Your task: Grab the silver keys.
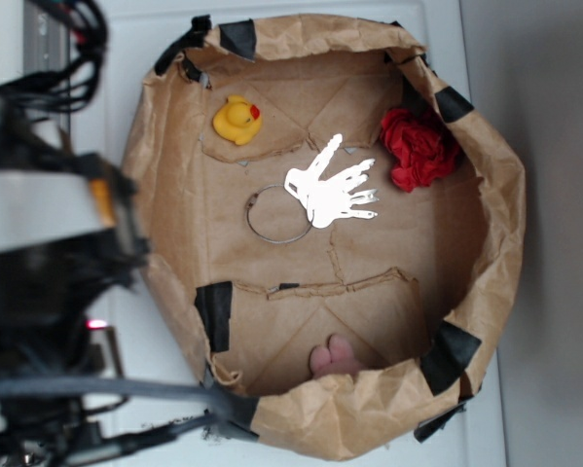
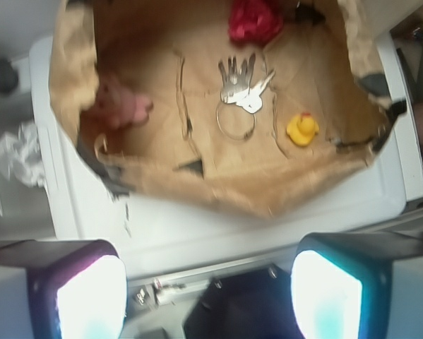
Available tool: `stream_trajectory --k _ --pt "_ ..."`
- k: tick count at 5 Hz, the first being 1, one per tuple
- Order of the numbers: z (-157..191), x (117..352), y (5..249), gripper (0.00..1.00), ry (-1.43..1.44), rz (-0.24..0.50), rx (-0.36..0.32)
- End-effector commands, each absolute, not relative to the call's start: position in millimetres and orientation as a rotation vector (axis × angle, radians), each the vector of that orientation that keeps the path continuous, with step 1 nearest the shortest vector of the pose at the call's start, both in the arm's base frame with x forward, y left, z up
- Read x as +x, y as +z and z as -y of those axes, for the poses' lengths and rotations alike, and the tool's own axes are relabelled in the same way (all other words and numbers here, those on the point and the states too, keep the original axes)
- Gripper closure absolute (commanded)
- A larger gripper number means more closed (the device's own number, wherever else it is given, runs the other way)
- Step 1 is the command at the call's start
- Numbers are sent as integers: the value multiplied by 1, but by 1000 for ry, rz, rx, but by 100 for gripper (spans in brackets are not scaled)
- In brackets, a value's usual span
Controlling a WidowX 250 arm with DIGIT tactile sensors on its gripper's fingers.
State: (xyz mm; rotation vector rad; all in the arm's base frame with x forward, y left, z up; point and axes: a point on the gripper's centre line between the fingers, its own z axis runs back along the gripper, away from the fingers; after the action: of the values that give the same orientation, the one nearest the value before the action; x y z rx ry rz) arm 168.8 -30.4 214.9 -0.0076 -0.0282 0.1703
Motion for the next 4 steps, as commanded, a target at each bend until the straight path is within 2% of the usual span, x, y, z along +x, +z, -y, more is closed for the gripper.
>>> stream_trajectory --k 1,2,3,4 --pt "16 221 202 0 131 48 -30" --pt "0 236 186 0 -115 48 -21" --pt "-18 252 170 0 -356 73 -52" --pt "-14 259 150 0 -501 146 -28"
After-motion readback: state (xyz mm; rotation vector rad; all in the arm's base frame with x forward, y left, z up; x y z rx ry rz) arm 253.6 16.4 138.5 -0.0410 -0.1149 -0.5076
